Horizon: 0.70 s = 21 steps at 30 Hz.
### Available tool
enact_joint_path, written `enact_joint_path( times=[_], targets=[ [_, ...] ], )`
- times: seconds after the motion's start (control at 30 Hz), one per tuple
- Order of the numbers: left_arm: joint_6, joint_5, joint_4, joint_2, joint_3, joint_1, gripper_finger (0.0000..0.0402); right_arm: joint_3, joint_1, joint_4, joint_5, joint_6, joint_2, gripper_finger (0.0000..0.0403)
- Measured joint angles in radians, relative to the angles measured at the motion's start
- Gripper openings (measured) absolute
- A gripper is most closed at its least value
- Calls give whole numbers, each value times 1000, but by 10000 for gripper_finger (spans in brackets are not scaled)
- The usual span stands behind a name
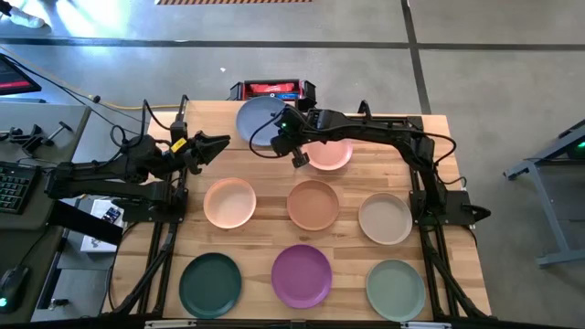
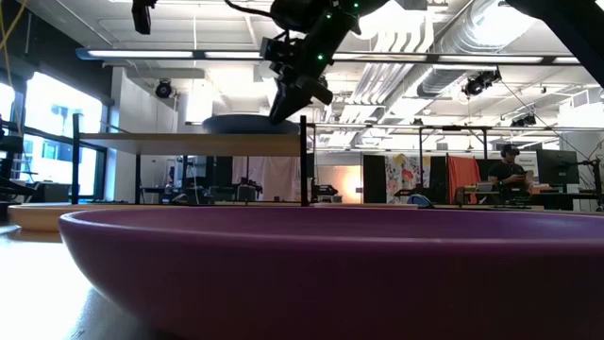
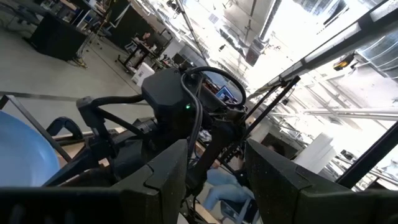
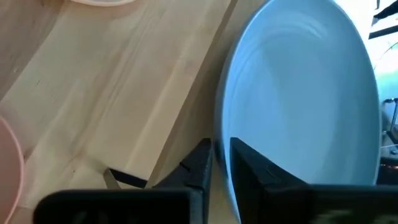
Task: Place and stack plates onto a shelf
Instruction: Put the blue plate on the shelf, then stack the dark green plate on top of the blue plate on the shelf
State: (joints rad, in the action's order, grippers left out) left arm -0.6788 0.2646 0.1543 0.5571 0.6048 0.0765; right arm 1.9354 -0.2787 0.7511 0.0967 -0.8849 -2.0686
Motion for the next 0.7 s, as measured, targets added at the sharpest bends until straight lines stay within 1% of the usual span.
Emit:
enact_joint_path(
  times=[0.3,0.5,0.7],
  targets=[
    [0,0,0,0,0,0,151,0,0,0,89,-14,0,41],
    [1,0,-7,0,0,0,151,0,19,9,97,-9,15,41],
    [1,-2,-87,0,0,-1,151,0,46,44,118,35,44,41]
  ],
)
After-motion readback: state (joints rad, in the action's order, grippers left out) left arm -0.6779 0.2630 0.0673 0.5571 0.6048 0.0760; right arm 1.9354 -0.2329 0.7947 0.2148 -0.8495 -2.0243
